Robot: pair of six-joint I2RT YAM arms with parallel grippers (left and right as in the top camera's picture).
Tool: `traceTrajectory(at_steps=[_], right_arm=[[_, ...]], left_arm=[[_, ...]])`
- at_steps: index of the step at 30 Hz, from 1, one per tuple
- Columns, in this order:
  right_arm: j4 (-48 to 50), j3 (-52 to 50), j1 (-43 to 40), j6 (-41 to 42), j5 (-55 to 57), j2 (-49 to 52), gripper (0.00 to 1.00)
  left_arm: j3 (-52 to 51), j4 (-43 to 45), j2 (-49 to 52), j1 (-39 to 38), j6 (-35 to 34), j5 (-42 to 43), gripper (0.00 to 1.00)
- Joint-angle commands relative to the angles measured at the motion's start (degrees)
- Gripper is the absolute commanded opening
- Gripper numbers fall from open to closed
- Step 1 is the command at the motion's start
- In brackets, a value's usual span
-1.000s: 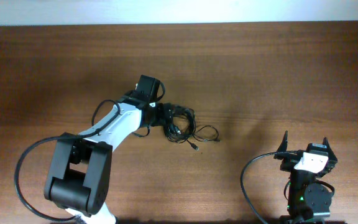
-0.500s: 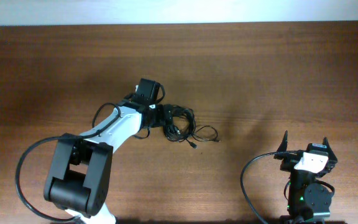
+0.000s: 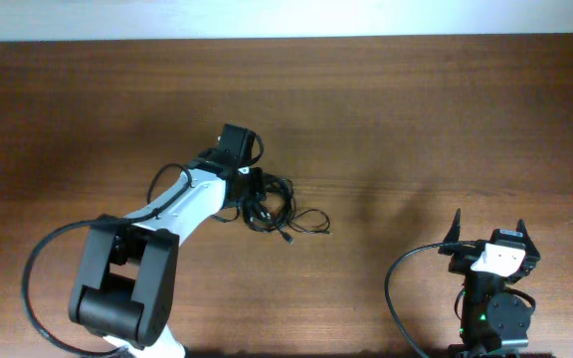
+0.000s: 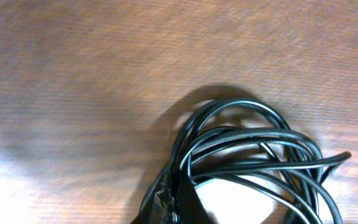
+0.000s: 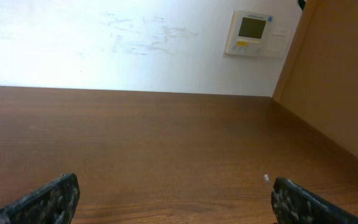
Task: Untangle cables
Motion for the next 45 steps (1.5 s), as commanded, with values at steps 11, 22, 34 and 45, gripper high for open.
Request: traceTrajectory(at_steps=[11, 22, 34, 45], right_arm=[[-0.3, -0.3, 0.3, 0.0, 0.7, -0.4, 0.99], [-0.3, -0.3, 0.3, 0.0, 0.7, -0.4, 0.99], [-0.3, -0.3, 0.3, 0.0, 0.7, -0.4, 0.99], [-0.3, -0.3, 0.3, 0.0, 0.7, -0.4, 0.99]], left_arm=[[-0.3, -7.8, -3.4, -2.0, -2.0, 1.5, 0.22], [-0.3, -7.2, -2.2, -2.0, 6.4, 4.4, 0.00], [8.9, -11.8, -2.2, -0.6, 14.8, 17.2, 0.05], [5.2, -13.4, -2.2, -2.1, 5.7, 8.3, 0.59]])
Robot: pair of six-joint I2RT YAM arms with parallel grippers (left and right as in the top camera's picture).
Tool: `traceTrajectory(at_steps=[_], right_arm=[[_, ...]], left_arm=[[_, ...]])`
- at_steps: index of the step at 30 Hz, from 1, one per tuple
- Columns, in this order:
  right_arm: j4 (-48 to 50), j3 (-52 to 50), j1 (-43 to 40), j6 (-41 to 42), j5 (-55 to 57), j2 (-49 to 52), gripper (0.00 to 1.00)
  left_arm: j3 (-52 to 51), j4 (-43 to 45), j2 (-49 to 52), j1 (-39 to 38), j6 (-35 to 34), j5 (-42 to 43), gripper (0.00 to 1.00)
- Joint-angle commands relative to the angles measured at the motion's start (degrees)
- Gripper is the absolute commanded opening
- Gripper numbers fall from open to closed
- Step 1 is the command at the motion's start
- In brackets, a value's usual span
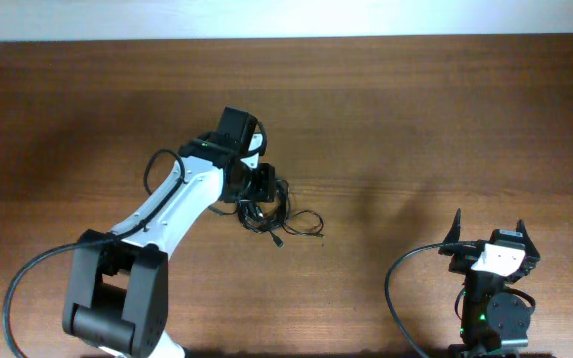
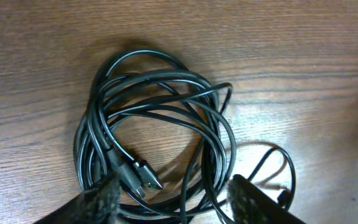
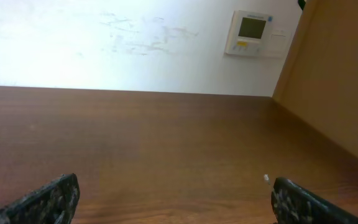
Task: Untangle cables
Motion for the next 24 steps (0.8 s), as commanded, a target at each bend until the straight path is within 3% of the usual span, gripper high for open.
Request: traceTrajectory(at_steps=[1, 3, 6, 7, 14, 16, 19, 21, 23, 24], right_arm=[[-0.3, -0.3, 0.3, 0.0, 0.7, -0.4, 0.99], [-0.3, -0.3, 0.3, 0.0, 0.7, -0.4, 0.99], [-0.3, -0.3, 0.3, 0.0, 0.7, -0.4, 0.98], [-0.3, -0.3, 0.3, 0.0, 0.7, -0.4, 0.99], [-0.3, -0.3, 0.3, 0.0, 0.7, -0.4, 0.98], [-0.3, -0.3, 0.3, 0.0, 0.7, -0.4, 0.98], [-0.3, -0.3, 0.3, 0.0, 0.7, -0.4, 0.99], [-0.3, -0.3, 0.3, 0.0, 0.7, -0.4, 0.98], [-0.3, -0.3, 0.3, 0.0, 0.7, -0.4, 0.98], [-0.3, -0.3, 0.3, 0.0, 0.7, -0.4, 0.99]], left_arm=[[-3.0, 0.6, 0.7, -1.5, -1.6, -1.2, 0.54], [-4.0, 1.6, 0.7, -2.3, -1.6, -1.2, 0.36], [-4.3, 3.5, 0.7, -2.8, -0.9, -1.2, 0.17], [-4.3, 4.7, 0.7, -2.8, 0.0, -1.2, 0.00], [-0.4, 6.7, 0.4, -2.8, 1.5, -1.0, 0.01], [0.3, 6.7, 0.4, -2.8, 1.4, -1.0, 0.09], [0.3, 5.5, 0.5, -2.8, 1.3, -0.8, 0.45], [0.1, 4.1, 0.5, -2.8, 1.3, -0.8, 0.88], [-0.7, 3.4, 0.5, -2.8, 1.2, -0.8, 0.96], [-1.2, 3.2, 0.6, -2.8, 1.3, -0.8, 0.92]])
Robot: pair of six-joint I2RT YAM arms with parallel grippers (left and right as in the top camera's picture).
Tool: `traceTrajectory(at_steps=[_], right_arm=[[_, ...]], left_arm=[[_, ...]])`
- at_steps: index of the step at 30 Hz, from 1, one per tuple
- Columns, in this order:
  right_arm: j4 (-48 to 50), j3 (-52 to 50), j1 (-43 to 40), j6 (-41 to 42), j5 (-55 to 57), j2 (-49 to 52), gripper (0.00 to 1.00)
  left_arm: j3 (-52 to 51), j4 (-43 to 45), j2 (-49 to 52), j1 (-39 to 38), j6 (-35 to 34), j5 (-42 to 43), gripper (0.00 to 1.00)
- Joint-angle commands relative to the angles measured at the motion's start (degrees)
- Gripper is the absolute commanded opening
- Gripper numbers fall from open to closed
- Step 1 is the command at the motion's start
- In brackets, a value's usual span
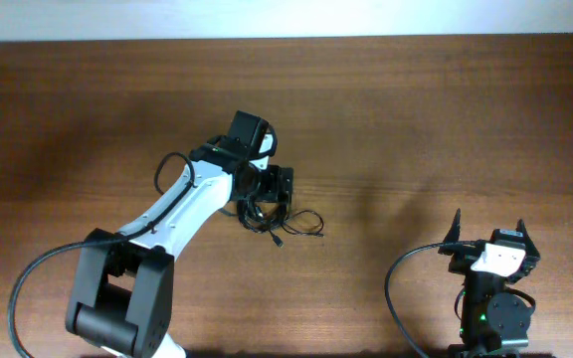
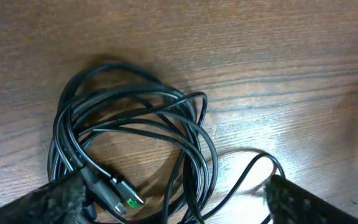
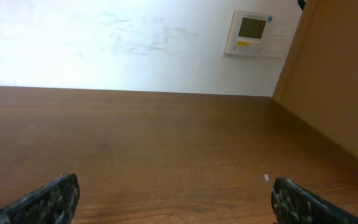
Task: Untangle cables
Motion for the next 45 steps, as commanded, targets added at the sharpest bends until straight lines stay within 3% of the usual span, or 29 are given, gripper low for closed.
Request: traceTrajectory(at_steps=[1, 3, 5, 8, 13, 23, 24, 27, 38, 45], right_arm=[[-0.3, -0.3, 0.3, 0.0, 0.7, -0.4, 0.99], [-0.3, -0.3, 0.3, 0.0, 0.7, -0.4, 0.99], [-0.3, -0.3, 0.3, 0.0, 0.7, -0.4, 0.98], [-0.3, -0.3, 0.3, 0.0, 0.7, -0.4, 0.99], [-0.3, -0.3, 0.3, 0.0, 0.7, -0.4, 0.99], [-0.3, -0.3, 0.3, 0.0, 0.7, -0.4, 0.98], [-0.3, -0.3, 0.3, 0.0, 0.7, -0.4, 0.99], [-0.3, -0.3, 0.3, 0.0, 0.7, -0.4, 0.98], [-0.3, -0.3, 0.3, 0.0, 0.7, -0.4, 0.99], [-0.3, -0.3, 0.3, 0.0, 0.7, -0.4, 0.99]], left_arm=[[-1.2, -0.5, 0.5, -0.1, 0.3, 0.0, 0.78], [-2.5, -0.5, 0.5, -0.1, 0.3, 0.0, 0.61], [-3.5, -0.5, 0.5, -0.2, 0.3, 0.0, 0.58], [-4.6, -0.5, 0.5, -0.2, 0.3, -0.5, 0.65], [-4.6, 0.2, 0.5, -0.2, 0.3, -0.5, 0.65], [-4.6, 3.1, 0.5, -0.2, 0.3, -0.9, 0.82], [-4.6, 3.1, 0.6, -0.2, 0.3, -0.9, 0.89], [-4.6, 3.3, 1.5, -0.2, 0.3, -0.9, 0.95], [-3.8, 4.7, 6.5, -0.2, 0.3, -0.9, 0.99], [0.7, 3.8, 0.3, 0.6, 0.3, -0.9, 0.99]])
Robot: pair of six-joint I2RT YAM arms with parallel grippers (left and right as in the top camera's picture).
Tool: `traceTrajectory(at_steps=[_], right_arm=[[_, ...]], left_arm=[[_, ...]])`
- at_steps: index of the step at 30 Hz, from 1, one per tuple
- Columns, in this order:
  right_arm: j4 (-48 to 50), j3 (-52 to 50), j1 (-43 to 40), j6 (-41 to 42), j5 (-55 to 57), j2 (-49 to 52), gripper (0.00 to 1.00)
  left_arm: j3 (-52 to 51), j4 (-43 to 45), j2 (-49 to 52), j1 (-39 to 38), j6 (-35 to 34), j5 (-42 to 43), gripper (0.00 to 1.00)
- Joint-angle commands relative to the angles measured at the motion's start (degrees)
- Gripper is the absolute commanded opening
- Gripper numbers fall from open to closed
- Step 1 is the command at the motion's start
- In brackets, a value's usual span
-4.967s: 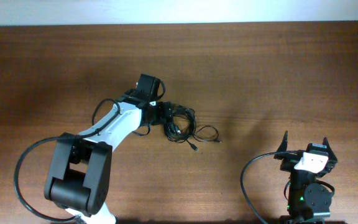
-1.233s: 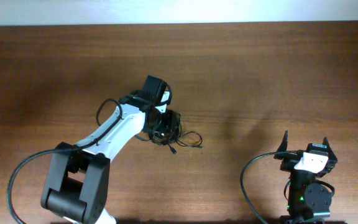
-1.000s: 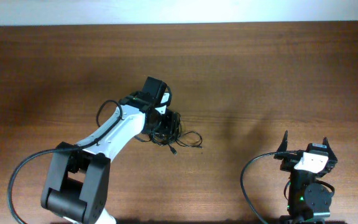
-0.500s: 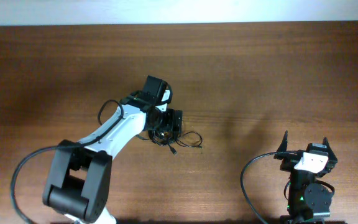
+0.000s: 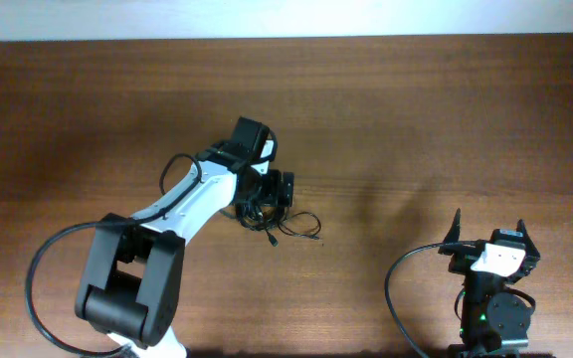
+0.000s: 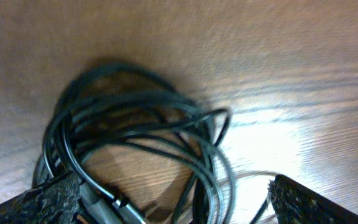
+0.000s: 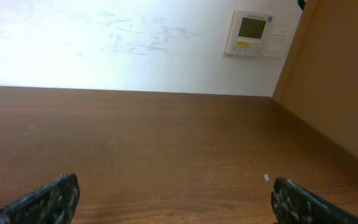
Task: Untangle cables
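Observation:
A tangled coil of black cables (image 6: 135, 102) lies on the wooden table, with a plug end (image 6: 114, 202) near its lower edge. In the overhead view the coil (image 5: 259, 211) sits at mid-table, a thin loose end (image 5: 304, 225) trailing to its right. My left gripper (image 6: 179, 202) is open wide, low over the coil, one finger (image 6: 48, 198) on each side of it; the view is blurred. My right gripper (image 7: 176, 200) stands open and empty at the front right (image 5: 495, 261), far from the cables.
The brown table (image 5: 416, 119) stretches in all directions round the coil. The right wrist view shows a white wall with a thermostat (image 7: 252, 32) and a wooden side panel (image 7: 340, 81) beyond the table's far edge.
My left gripper has come closer to the coil, which now fills more of its view and looks blurred. It is still open wide. The right arm has not moved.
At first my left gripper was down at the coil's edge with its fingers close together. Then it was higher above the coil, partly open. Later it was open wide over the coil, and now it is lower over it. The coil has barely shifted.

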Motion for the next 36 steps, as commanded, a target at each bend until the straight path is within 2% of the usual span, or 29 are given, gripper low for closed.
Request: traceTrajectory(at_steps=[1, 7, 13, 23, 24, 26, 27, 28, 30, 31, 32, 33, 35, 36], right_arm=[[-0.3, -0.3, 0.3, 0.0, 0.7, -0.4, 0.99], [-0.3, -0.3, 0.3, 0.0, 0.7, -0.4, 0.99], [-0.3, -0.3, 0.3, 0.0, 0.7, -0.4, 0.99], [-0.3, -0.3, 0.3, 0.0, 0.7, -0.4, 0.99], [-0.3, -0.3, 0.3, 0.0, 0.7, -0.4, 0.99], [-0.3, -0.3, 0.3, 0.0, 0.7, -0.4, 0.98], [-0.3, -0.3, 0.3, 0.0, 0.7, -0.4, 0.99], [-0.3, -0.3, 0.3, 0.0, 0.7, -0.4, 0.99], [-0.3, -0.3, 0.3, 0.0, 0.7, -0.4, 0.99], [-0.3, -0.3, 0.3, 0.0, 0.7, -0.4, 0.99], [-0.3, -0.3, 0.3, 0.0, 0.7, -0.4, 0.98], [-0.3, -0.3, 0.3, 0.0, 0.7, -0.4, 0.99], [-0.3, -0.3, 0.3, 0.0, 0.7, -0.4, 0.99], [-0.3, -0.3, 0.3, 0.0, 0.7, -0.4, 0.98]], left_arm=[[2.0, 0.0, -4.4, 0.4, 0.3, -0.2, 0.99], [2.0, -0.2, -8.0, 1.8, 0.2, -0.2, 0.99], [1.0, -4.8, -7.9, 1.4, 0.2, -0.2, 0.99], [-3.5, -3.7, -7.8, -0.1, 0.2, -0.2, 0.99], [-3.7, -3.1, -7.8, -0.1, 0.2, -0.2, 0.91], [-4.3, -1.6, -7.8, -0.1, 0.2, -0.2, 0.23], [-4.6, -1.2, -7.8, -0.1, -0.2, -0.2, 0.01], [-5.2, -0.7, -7.8, -0.2, -1.2, -0.2, 0.00], [-7.1, 0.9, -7.8, -1.0, -1.3, -0.2, 0.01], [-8.3, 1.6, -7.8, -1.2, -1.3, -0.8, 0.37], [-8.9, 1.8, -7.8, -1.2, -1.3, -1.2, 0.47], [-9.8, 1.8, -7.8, -1.2, -1.3, -2.9, 0.52], [-10.7, 1.7, -7.8, -1.2, -1.2, -5.2, 0.80], [-10.7, 2.2, -7.8, -1.1, -1.3, -5.2, 0.87]])
